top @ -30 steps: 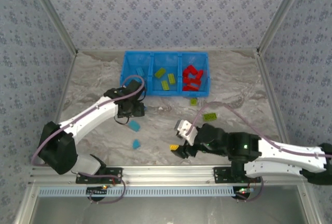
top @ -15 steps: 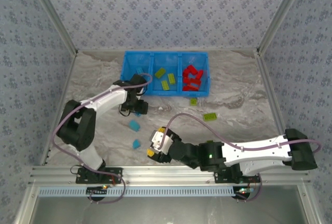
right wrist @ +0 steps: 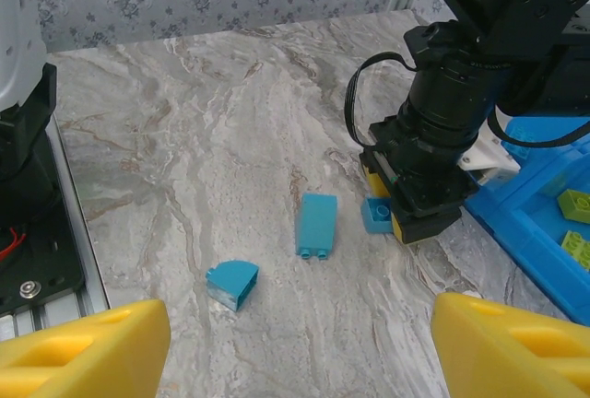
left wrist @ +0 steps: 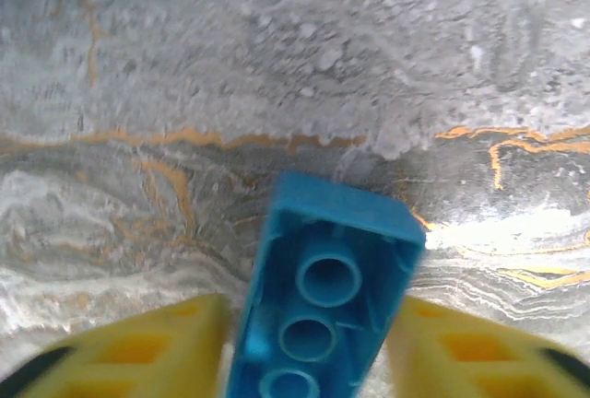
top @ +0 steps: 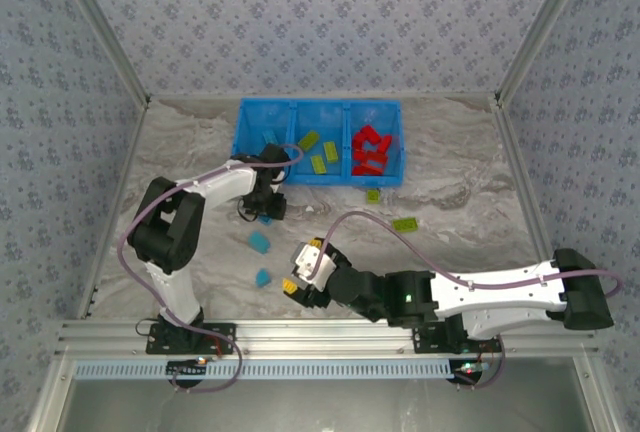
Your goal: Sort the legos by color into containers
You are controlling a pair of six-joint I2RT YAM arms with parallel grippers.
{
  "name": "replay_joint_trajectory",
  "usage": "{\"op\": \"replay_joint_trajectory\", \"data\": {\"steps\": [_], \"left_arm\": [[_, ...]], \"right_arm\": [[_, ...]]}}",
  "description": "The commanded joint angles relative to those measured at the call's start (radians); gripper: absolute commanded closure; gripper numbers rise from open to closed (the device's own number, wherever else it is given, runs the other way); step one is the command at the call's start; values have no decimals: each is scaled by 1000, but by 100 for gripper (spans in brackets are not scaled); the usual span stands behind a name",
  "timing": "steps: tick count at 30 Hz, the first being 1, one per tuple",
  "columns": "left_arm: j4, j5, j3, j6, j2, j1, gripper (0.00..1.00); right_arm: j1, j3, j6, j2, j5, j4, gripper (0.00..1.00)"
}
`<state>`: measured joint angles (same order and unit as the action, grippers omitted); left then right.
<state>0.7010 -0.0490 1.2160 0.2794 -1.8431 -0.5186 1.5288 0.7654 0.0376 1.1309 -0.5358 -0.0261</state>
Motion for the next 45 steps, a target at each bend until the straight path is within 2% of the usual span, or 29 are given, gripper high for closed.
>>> {"op": "replay_joint_trajectory", "data": {"steps": [1, 6, 9, 13, 18, 20, 25, 34, 41, 45], "left_arm": [[-17, -6, -15, 20, 15, 0, 67], [5, -36, -22, 59, 135, -1, 70], [87, -60, 60, 63, 190, 14, 70], [134, -29, 211, 70, 186, 77, 69], [131, 36, 404, 83, 68, 160, 70], [109, 56, 472, 92, 6, 177, 70], [99, 84, 662, 134, -173, 214, 70], [147, 172, 1015, 140, -479, 233, 68], [108, 271, 1067, 170, -578, 249, 66], [107, 285, 1063, 181, -592, 252, 63]], "right_arm": [[-10, 16, 24, -21, -14, 14, 23], [-49, 32, -10, -52, 3, -1, 23], [-96, 98, -58, -40, 10, 11, 23], [-146, 224, -176, 64, 36, 4, 23], [-213, 417, -255, 240, 27, -5, 24], [-244, 544, -258, 315, -1, 33, 24], [-313, 685, -242, 435, 6, 57, 24], [-400, 725, -171, 503, 64, 67, 25], [-422, 712, -147, 520, 75, 67, 24], [-431, 701, -133, 520, 83, 66, 24]]}}
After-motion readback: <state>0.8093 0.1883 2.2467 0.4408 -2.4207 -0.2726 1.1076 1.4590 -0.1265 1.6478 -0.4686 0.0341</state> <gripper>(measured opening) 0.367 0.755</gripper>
